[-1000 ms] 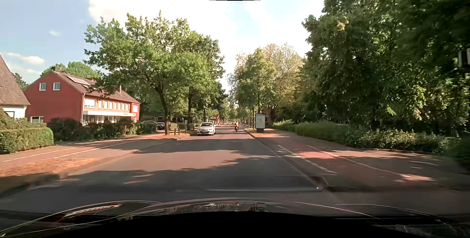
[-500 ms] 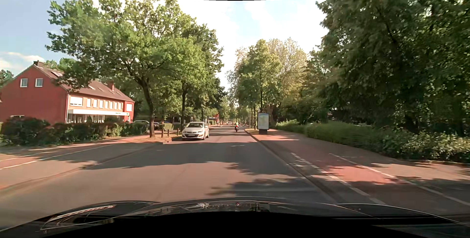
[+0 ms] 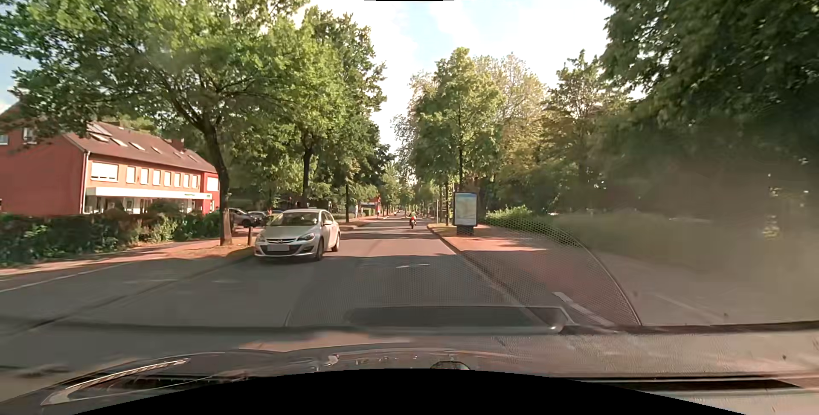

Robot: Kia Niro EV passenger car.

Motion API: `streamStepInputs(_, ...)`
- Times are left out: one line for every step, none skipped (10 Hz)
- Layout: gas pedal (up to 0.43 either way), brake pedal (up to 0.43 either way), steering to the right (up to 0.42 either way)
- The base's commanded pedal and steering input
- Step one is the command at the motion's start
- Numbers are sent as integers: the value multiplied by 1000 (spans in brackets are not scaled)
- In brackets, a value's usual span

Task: Follow the waypoints while adhering to traffic rules and regulations

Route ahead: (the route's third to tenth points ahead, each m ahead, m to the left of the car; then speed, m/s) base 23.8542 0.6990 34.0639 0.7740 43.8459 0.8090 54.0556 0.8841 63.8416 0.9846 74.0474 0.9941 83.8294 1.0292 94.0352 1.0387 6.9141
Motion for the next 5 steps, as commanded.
streamStepInputs(130,0,-1)
streamStepInputs(130,0,-1)
streamStepInputs(130,0,-1)
streamStepInputs(130,0,-2)
streamStepInputs(130,0,-4)
